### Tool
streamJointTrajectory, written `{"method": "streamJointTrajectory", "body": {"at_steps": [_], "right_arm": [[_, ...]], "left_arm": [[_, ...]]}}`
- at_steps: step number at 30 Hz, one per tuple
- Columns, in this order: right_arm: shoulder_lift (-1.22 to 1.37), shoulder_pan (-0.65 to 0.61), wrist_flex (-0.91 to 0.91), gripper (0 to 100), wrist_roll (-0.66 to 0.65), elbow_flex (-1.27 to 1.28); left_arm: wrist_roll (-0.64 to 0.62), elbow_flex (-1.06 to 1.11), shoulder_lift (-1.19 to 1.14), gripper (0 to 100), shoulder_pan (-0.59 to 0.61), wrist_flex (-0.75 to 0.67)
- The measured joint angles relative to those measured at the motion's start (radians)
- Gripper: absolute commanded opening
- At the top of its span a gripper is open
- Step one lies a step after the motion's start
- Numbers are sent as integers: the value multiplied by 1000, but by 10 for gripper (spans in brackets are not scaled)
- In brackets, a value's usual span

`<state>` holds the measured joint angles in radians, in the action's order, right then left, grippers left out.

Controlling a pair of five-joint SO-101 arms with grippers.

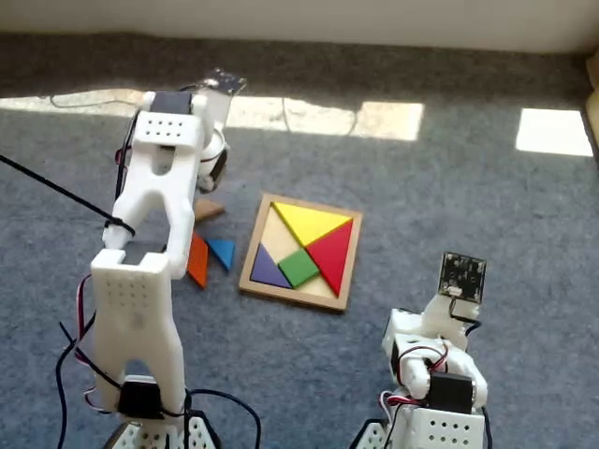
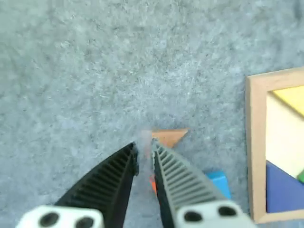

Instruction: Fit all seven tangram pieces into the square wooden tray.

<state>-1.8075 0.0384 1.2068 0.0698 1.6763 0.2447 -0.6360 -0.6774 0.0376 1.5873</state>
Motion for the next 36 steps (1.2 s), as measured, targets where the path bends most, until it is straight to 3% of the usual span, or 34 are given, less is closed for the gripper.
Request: {"method": "streamJointTrajectory", "body": {"at_steps": [8,19,25,36], "right_arm": [[0,0,0,12,0,0],[0,0,0,12,0,0],[0,0,0,12,0,0],[0,0,0,12,0,0]], "left_arm": [[137,0,124,274,21,91],[502,9,37,269,64,84],[577,9,-71,269,66,2],[585,9,-155,269,66,-94]]}}
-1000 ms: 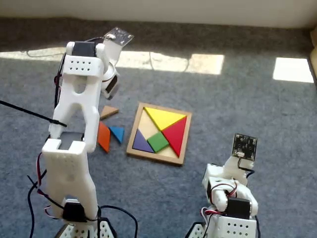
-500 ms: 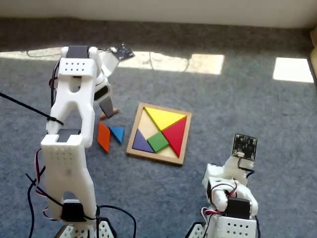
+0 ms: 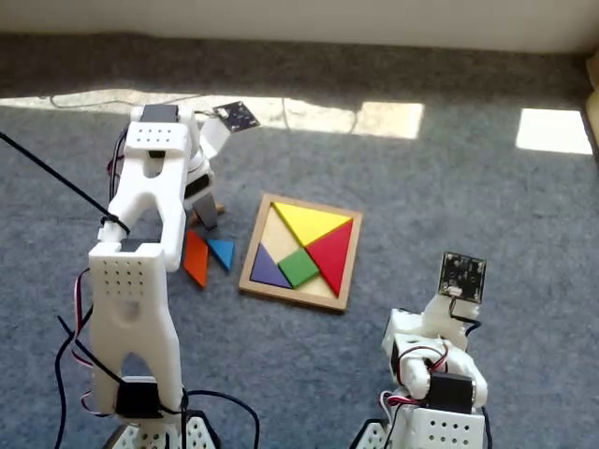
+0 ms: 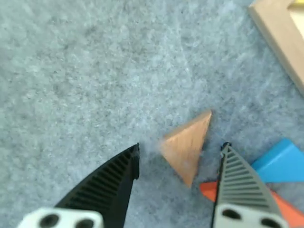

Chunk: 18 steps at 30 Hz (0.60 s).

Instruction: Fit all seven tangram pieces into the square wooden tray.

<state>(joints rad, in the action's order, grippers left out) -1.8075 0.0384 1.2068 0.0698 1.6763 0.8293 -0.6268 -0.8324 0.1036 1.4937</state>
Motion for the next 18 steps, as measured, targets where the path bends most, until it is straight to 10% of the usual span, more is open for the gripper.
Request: {"method": "streamJointTrajectory", "body": {"at_steps": [18], "right_arm": [[0,0,0,12,0,0]], "left_arm": [[5,-2,-46,120,-41,-25]]}}
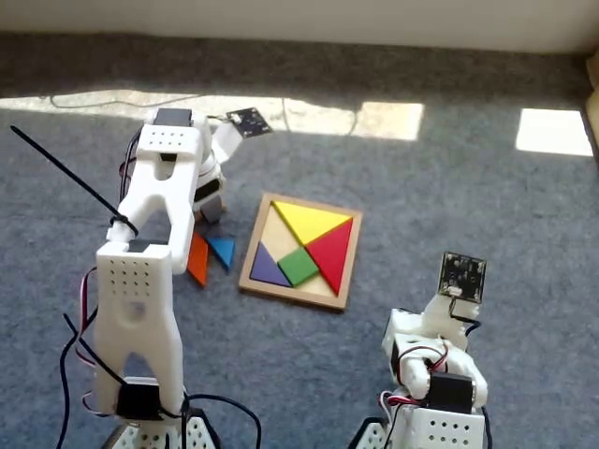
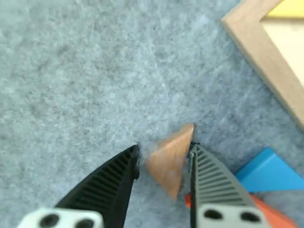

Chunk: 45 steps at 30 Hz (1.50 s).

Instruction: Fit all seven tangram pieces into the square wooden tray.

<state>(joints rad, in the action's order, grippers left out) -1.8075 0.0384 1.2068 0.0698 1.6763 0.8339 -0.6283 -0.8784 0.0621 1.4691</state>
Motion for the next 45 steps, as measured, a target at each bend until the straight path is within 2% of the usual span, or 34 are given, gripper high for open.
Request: {"method": "streamJointTrajectory", "body": {"at_steps": [6,12,19,23,29,37,45], "right_arm": [[0,0,0,12,0,0],[0,0,0,12,0,0],[0,0,0,12,0,0],[0,0,0,12,0,0],[0,0,0,12,0,0],[0,0,0,12,0,0],[0,0,0,12,0,0]], "left_arm": [[-2,-14,0,74,-15,64],[-2,-60,14,53,-17,206],[-112,-49,190,53,-38,275],[-126,66,325,53,-91,279],[-140,347,548,53,-269,275],[-218,738,738,56,-483,8],[-224,895,740,56,-598,-210]]}}
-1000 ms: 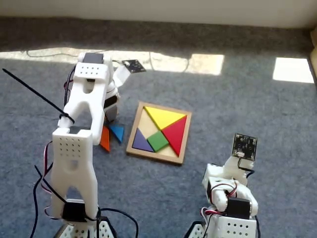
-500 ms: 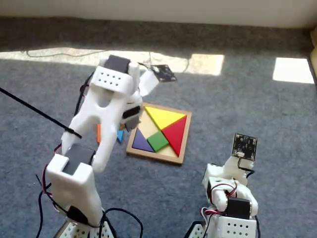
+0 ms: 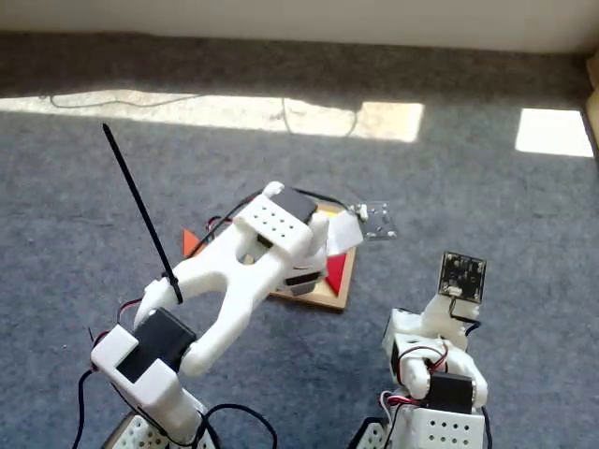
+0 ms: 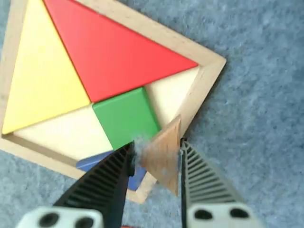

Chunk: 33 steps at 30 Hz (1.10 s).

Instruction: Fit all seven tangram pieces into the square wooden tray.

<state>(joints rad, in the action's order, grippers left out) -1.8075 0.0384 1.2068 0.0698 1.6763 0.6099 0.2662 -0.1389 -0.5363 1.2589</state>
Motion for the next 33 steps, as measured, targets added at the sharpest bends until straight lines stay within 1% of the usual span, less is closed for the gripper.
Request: {"method": "streamJointTrajectory", "body": {"at_steps": [3,9,11,14,16,20,22,26,31,33], "right_arm": [[0,0,0,12,0,0],[0,0,0,12,0,0],[0,0,0,12,0,0],[0,0,0,12,0,0],[0,0,0,12,0,0],[0,0,0,12,0,0],[0,0,0,12,0,0],[0,0,0,12,0,0],[0,0,0,12,0,0],[0,0,0,12,0,0]], "left_arm": [[0,28,2,56,-17,-63],[0,58,2,57,-68,-126],[0,58,2,89,-77,-127],[0,58,2,184,-78,-130],[0,58,2,207,-77,-130],[-72,58,2,209,-77,-130],[-86,58,2,207,-77,-140],[-91,58,2,207,-66,-143],[-100,58,2,204,-23,-143],[-100,58,2,178,-5,-143]]}}
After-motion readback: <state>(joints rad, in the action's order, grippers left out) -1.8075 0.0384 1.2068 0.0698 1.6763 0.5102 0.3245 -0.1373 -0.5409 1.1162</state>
